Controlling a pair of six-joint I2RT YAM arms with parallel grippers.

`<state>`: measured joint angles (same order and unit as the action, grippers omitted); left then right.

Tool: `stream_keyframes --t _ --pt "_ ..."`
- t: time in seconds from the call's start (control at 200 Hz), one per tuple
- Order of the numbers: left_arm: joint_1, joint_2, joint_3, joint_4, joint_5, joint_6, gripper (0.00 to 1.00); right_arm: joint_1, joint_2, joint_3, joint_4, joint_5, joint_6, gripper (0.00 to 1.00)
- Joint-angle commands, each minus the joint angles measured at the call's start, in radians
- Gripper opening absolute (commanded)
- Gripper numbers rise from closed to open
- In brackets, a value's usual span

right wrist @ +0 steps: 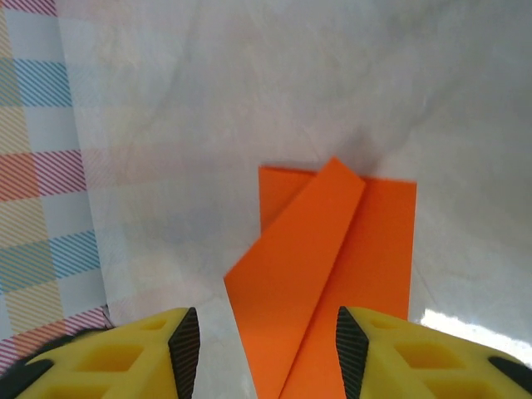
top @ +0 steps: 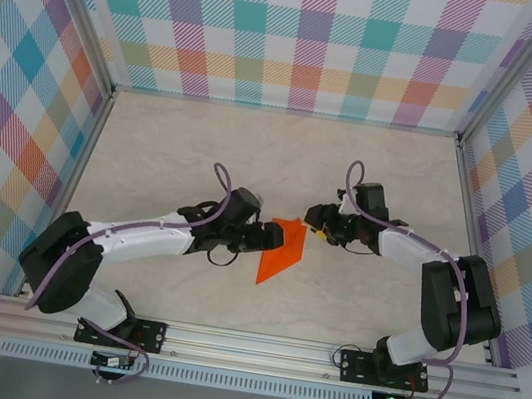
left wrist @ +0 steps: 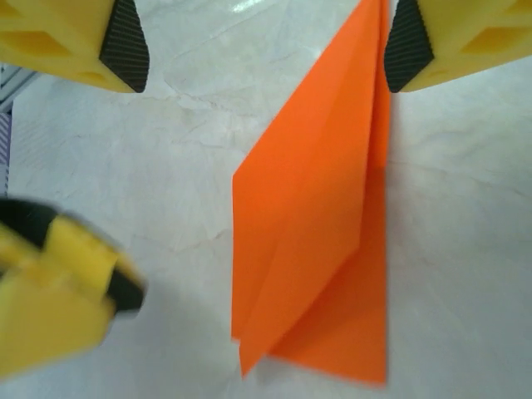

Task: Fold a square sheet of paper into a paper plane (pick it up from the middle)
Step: Turn over the paper at the center of the table.

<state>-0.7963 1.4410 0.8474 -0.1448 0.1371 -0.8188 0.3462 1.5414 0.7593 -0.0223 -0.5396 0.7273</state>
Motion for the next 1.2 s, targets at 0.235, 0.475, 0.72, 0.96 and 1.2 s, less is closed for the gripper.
stream_keyframes --t 0.235,0.475,0.72,0.96,1.2 --pt "0.087 -0.073 -0.041 -0.057 -0.068 0.008 0.98 0.135 0.125 0.028 0.042 0.057 0.102 0.43" --pt "0.099 -0.052 -0.041 -0.075 -0.047 0.008 1.00 0.167 0.169 0.058 0.037 0.067 0.102 0.40" --pt "0.119 -0.026 -0.042 -0.072 -0.017 -0.011 1.00 0.190 0.205 0.077 0.059 0.042 0.110 0.38" --pt "0.138 -0.019 -0.050 -0.079 -0.007 -0.017 1.00 0.192 0.181 0.062 0.017 0.109 0.127 0.39" --pt "0.143 -0.021 -0.056 -0.076 -0.001 -0.020 1.00 0.192 0.163 0.062 -0.013 0.165 0.124 0.42"
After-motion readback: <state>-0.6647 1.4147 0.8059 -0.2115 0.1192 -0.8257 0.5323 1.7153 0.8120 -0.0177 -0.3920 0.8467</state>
